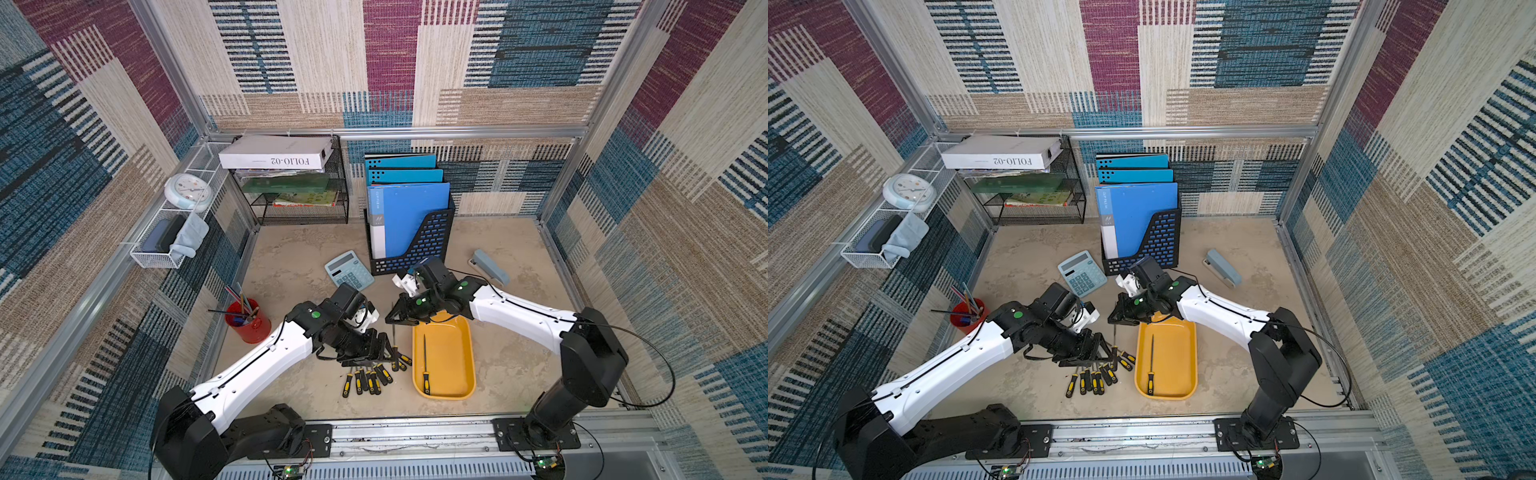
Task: Put the file tool into the storage box
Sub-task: Place the file tool in the storage box.
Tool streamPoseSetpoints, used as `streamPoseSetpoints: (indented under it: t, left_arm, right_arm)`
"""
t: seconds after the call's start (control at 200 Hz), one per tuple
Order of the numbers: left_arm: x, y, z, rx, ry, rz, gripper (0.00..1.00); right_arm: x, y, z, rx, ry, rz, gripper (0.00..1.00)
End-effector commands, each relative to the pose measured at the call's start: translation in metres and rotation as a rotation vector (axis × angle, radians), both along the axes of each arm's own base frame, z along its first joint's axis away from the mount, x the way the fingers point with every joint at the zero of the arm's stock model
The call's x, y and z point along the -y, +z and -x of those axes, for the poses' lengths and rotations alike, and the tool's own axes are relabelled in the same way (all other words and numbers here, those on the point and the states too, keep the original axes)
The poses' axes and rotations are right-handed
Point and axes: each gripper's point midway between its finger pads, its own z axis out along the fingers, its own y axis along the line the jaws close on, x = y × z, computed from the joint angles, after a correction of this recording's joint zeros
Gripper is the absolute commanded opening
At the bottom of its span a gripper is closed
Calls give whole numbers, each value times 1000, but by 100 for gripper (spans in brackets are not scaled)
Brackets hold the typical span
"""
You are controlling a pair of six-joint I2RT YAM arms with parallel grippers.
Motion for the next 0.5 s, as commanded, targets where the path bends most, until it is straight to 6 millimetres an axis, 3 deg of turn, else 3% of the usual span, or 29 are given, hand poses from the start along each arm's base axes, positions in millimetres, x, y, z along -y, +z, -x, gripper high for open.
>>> streamPoseSetpoints:
  t: [0.0, 0.075, 0.155, 0.496]
  left_arm:
    - [-25, -10, 0, -6, 71, -130, 82]
    - [-37, -20, 2, -23, 103, -178, 82]
    - [-49, -35, 5, -49, 155, -225, 82]
    - [-77, -66, 14, -88, 268, -315, 81]
  right_arm:
    - [60, -29, 5, -39, -79, 196, 0]
    - [89, -45, 7, -46, -101, 304, 0]
    - [104, -63, 13, -53, -83, 392, 0]
    - [103, -108, 18, -92, -88, 419, 0]
